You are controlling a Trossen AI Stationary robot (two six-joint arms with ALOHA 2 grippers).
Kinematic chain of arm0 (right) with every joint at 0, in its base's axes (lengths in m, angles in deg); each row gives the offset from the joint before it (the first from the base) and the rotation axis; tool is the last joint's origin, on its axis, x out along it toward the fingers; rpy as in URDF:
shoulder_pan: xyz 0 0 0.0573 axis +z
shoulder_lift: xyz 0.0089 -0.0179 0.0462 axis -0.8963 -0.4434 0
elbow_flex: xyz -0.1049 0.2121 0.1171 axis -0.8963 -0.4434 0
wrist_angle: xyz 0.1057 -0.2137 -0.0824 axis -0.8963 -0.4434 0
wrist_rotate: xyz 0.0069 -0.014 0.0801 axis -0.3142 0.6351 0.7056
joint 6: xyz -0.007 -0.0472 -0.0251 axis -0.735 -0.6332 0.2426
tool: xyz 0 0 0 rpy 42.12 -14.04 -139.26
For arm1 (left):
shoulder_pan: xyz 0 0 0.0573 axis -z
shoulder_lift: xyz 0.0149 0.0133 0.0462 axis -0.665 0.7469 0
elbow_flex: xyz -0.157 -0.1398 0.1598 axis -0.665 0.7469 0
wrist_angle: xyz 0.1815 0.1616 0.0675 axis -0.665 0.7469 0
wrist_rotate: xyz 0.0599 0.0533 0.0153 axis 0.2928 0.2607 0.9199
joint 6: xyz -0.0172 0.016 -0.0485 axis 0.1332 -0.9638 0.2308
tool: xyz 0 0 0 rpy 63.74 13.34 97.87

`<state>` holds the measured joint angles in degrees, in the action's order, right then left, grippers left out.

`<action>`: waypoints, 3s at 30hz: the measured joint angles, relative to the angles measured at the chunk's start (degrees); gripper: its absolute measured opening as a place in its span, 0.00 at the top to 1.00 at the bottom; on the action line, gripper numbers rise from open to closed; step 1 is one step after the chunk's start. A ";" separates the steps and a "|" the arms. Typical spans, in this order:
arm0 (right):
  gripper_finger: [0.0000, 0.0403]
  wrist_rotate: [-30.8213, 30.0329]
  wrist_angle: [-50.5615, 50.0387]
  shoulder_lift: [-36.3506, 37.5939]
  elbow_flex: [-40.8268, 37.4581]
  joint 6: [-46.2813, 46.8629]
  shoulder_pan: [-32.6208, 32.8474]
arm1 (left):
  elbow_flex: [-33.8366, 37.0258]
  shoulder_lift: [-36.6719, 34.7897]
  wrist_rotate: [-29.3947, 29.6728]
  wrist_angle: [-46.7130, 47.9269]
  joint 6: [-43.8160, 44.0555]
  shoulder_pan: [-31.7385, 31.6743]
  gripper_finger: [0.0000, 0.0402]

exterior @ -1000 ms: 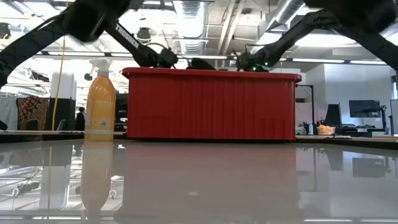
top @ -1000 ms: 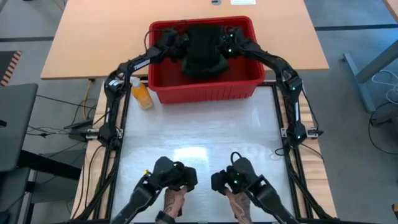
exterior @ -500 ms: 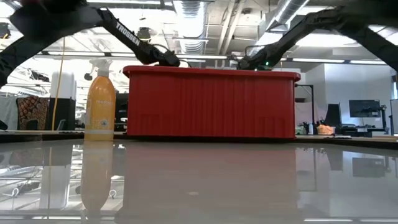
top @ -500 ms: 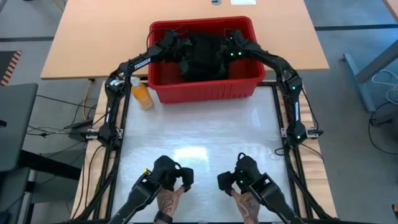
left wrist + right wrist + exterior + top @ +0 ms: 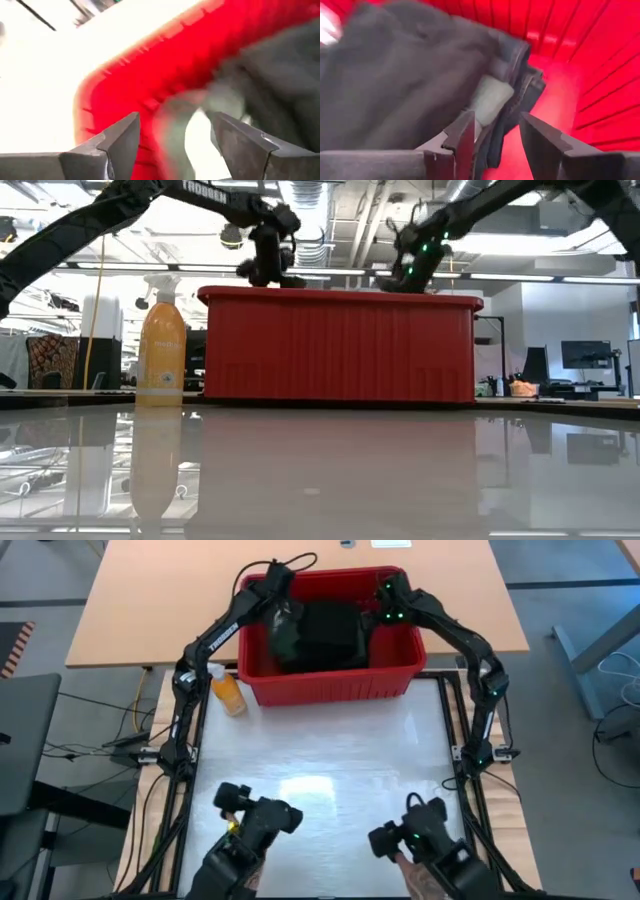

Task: Fold laundry
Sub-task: Put the stacked folded clothes into the red bin, then return to Home Position

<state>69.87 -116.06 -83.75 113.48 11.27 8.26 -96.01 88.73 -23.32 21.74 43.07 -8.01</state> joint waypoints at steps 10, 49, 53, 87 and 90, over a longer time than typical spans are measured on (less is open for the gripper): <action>0.55 3.07 -2.77 11.87 -0.04 -0.72 1.19 | 1.09 -6.79 1.62 1.46 -0.01 1.73 0.41; 0.66 -13.35 37.91 49.63 -58.26 8.39 68.85 | 48.36 -43.99 -5.80 -5.36 11.39 57.77 0.41; 0.66 -14.00 38.60 45.53 -58.31 5.25 67.42 | 65.37 -54.65 -6.17 -16.83 14.88 57.72 0.41; 0.66 1.87 71.87 42.50 -85.37 12.48 46.20 | 124.06 -118.98 -4.07 -44.83 33.02 57.18 0.41; 0.66 1.89 72.40 43.96 -87.55 12.86 45.60 | 124.05 -124.59 -2.58 -37.86 33.70 57.17 0.41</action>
<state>71.76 -43.66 -39.79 25.93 24.13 53.86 28.04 -35.86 -25.90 -16.12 76.76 49.16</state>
